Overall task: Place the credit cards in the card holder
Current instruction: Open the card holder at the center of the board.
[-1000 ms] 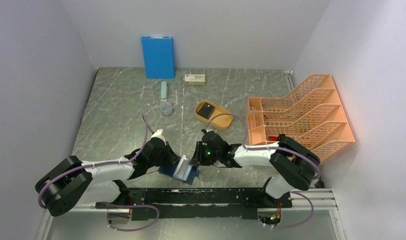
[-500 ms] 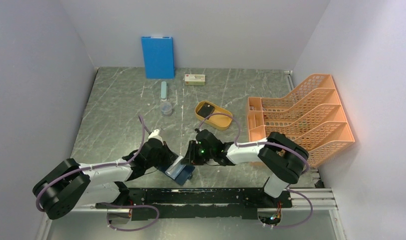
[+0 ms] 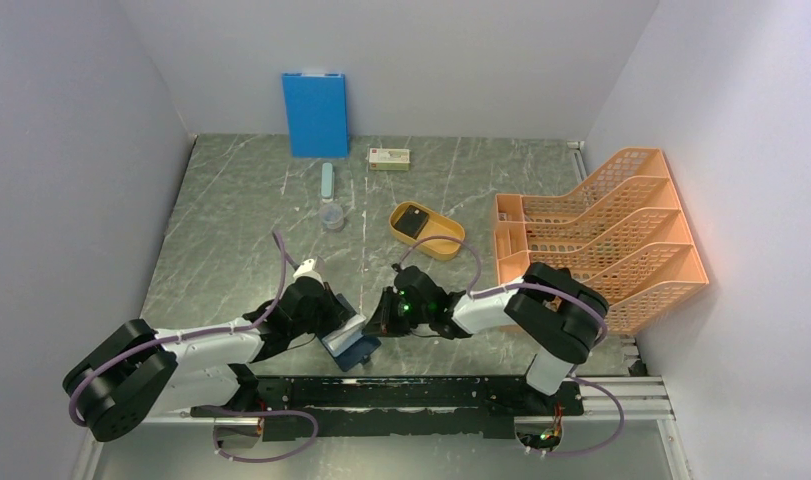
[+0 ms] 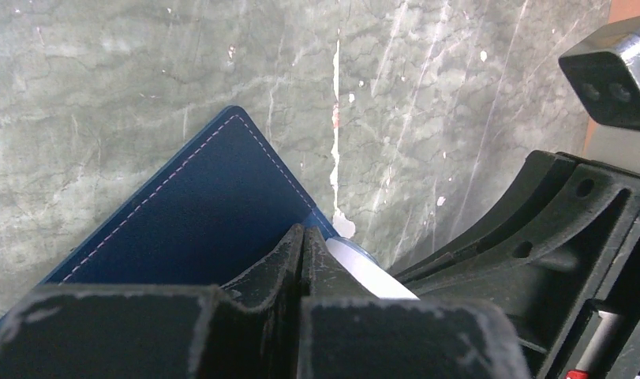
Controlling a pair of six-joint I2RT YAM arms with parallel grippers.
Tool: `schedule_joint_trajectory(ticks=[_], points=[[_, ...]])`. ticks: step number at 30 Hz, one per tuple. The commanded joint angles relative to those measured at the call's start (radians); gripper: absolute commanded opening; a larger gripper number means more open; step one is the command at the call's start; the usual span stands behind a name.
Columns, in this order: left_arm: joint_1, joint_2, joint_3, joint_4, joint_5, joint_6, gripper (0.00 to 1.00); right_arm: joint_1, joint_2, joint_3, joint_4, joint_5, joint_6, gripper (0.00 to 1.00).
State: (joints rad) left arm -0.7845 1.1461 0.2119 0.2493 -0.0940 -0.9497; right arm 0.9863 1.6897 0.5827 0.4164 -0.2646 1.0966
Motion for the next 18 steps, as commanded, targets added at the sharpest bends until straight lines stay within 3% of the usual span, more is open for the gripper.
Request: schedule_joint_trajectory(ticks=[1, 3, 12, 18], points=[[-0.002, 0.016, -0.022, -0.169, -0.015, 0.011, 0.05, 0.009, 0.010, -0.015, 0.042, 0.010, 0.020, 0.07], [-0.002, 0.000, -0.010, -0.195, -0.025, 0.016, 0.05, 0.008, -0.006, -0.013, 0.030, 0.012, 0.010, 0.00], [-0.001, -0.096, 0.061, -0.345, -0.070, 0.051, 0.07, -0.037, -0.110, -0.011, -0.067, 0.014, -0.079, 0.00], [-0.001, -0.170, 0.113, -0.436, -0.091, 0.067, 0.45, -0.072, -0.151, 0.033, -0.214, 0.017, -0.183, 0.00]])
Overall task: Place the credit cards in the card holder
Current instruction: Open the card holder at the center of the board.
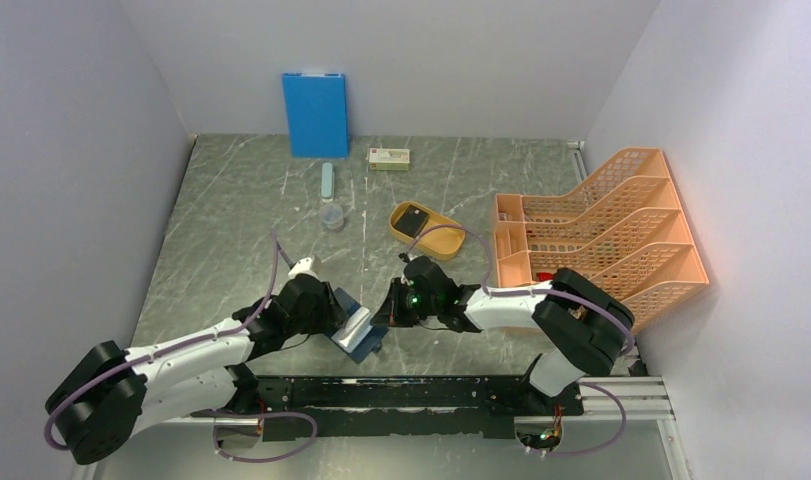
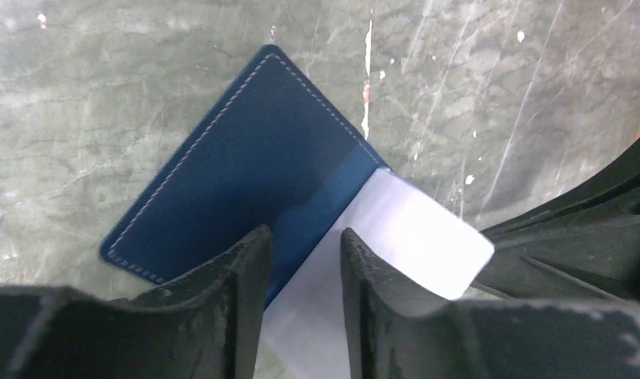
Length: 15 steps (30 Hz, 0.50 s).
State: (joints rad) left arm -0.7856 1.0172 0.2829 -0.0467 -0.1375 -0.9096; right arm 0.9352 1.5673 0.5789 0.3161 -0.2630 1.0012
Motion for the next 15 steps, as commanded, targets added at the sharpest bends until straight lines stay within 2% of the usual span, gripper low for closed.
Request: schedule_joint_trajectory(ticks=[1, 8, 13, 15], points=[[0.000, -0.054, 0.050, -0.156, -0.052, 0.027, 0.48, -0.025, -0.029, 0.047, -0.137, 0.019, -0.105, 0.00], [0.000, -0.132, 0.157, -0.246, -0.059, 0.079, 0.59, -0.054, -0.036, 0.107, -0.238, 0.019, -0.191, 0.00], [0.000, -0.152, 0.226, -0.234, 0.015, 0.180, 0.67, -0.095, -0.044, 0.145, -0.275, -0.025, -0.244, 0.00], [0.000, -0.160, 0.239, -0.218, 0.051, 0.208, 0.75, -0.112, -0.044, 0.160, -0.290, -0.048, -0.264, 0.00]])
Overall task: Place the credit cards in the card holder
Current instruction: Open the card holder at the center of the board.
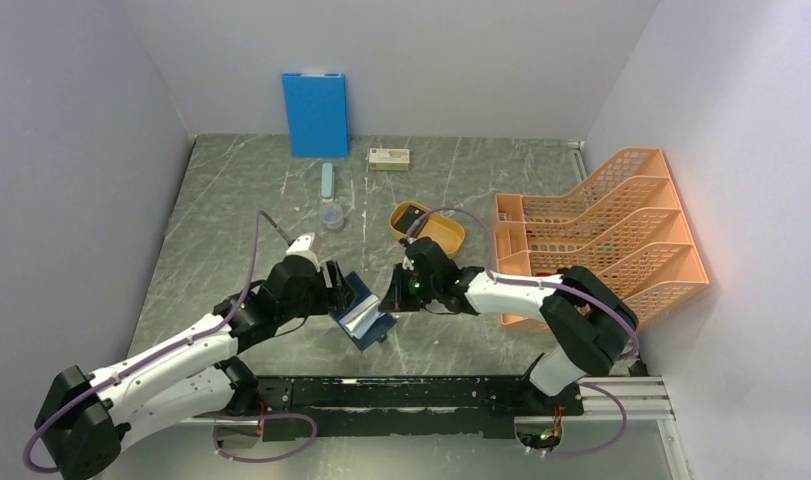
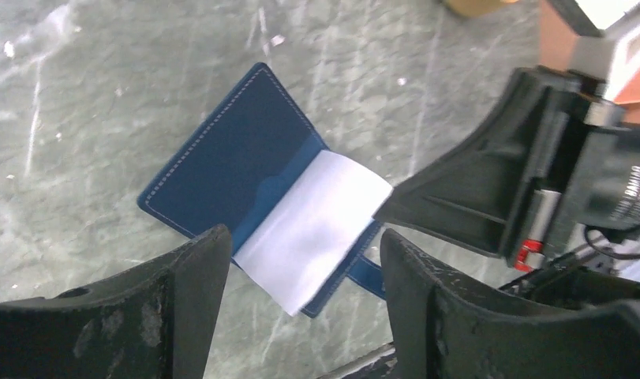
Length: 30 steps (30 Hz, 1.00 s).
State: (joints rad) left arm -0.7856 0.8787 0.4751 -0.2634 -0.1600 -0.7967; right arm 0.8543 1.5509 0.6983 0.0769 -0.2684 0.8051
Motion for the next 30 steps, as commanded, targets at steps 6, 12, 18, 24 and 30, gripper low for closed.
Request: schedule_joint_trajectory(ticks=[6, 12, 18, 24, 30], points=[[-0.009, 0.032, 0.041, 0.099, 0.221, 0.150, 0.83, -0.076, -0.021, 0.071, -0.072, -0.131, -0.113, 0.00], [-0.049, 0.142, 0.042, 0.120, 0.218, 0.163, 0.83, -0.097, -0.025, 0.073, -0.072, -0.178, -0.124, 0.00], [-0.088, 0.227, 0.047, 0.121, 0.162, 0.157, 0.79, -0.104, -0.023, 0.065, -0.097, -0.199, -0.133, 0.00], [-0.092, 0.296, 0.061, 0.091, 0.088, 0.146, 0.72, -0.106, -0.028, 0.055, -0.096, -0.207, -0.137, 0.00], [-0.094, 0.338, 0.065, 0.077, 0.047, 0.137, 0.70, -0.110, -0.037, 0.052, -0.100, -0.214, -0.143, 0.00]])
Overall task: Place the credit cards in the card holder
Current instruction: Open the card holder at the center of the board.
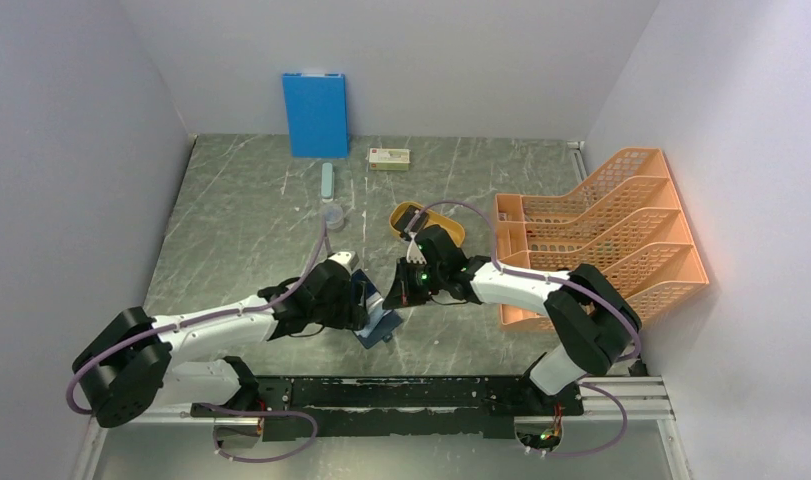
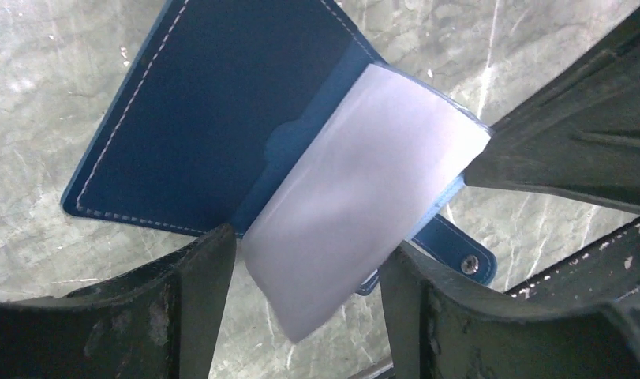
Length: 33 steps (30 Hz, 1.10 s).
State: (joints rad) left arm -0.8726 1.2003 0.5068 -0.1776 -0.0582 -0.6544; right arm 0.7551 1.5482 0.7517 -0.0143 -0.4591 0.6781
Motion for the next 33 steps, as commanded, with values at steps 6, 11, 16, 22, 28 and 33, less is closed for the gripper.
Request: schedule_joint_trajectory(ticks=[6, 11, 16, 22, 28, 33], points=[[-0.008, 0.044, 0.039, -0.038, -0.111, -0.022, 0.50, -0.011, -0.044, -0.011, -0.010, -0.024, -0.018, 0.00], [-0.009, 0.074, 0.036, -0.044, -0.139, -0.046, 0.25, -0.012, -0.051, -0.026, -0.008, -0.023, -0.016, 0.00], [-0.009, 0.088, 0.025, -0.039, -0.152, -0.088, 0.08, -0.012, -0.050, -0.037, -0.011, -0.013, -0.019, 0.00], [-0.007, 0.062, -0.006, -0.030, -0.159, -0.157, 0.05, -0.013, -0.049, -0.038, -0.048, 0.029, -0.031, 0.00], [-0.008, 0.073, -0.017, 0.007, -0.122, -0.212, 0.05, -0.016, -0.075, -0.073, -0.039, 0.052, 0.001, 0.22], [-0.007, 0.107, -0.006, 0.023, -0.088, -0.257, 0.05, -0.016, -0.163, -0.111, -0.032, 0.084, 0.048, 0.48]])
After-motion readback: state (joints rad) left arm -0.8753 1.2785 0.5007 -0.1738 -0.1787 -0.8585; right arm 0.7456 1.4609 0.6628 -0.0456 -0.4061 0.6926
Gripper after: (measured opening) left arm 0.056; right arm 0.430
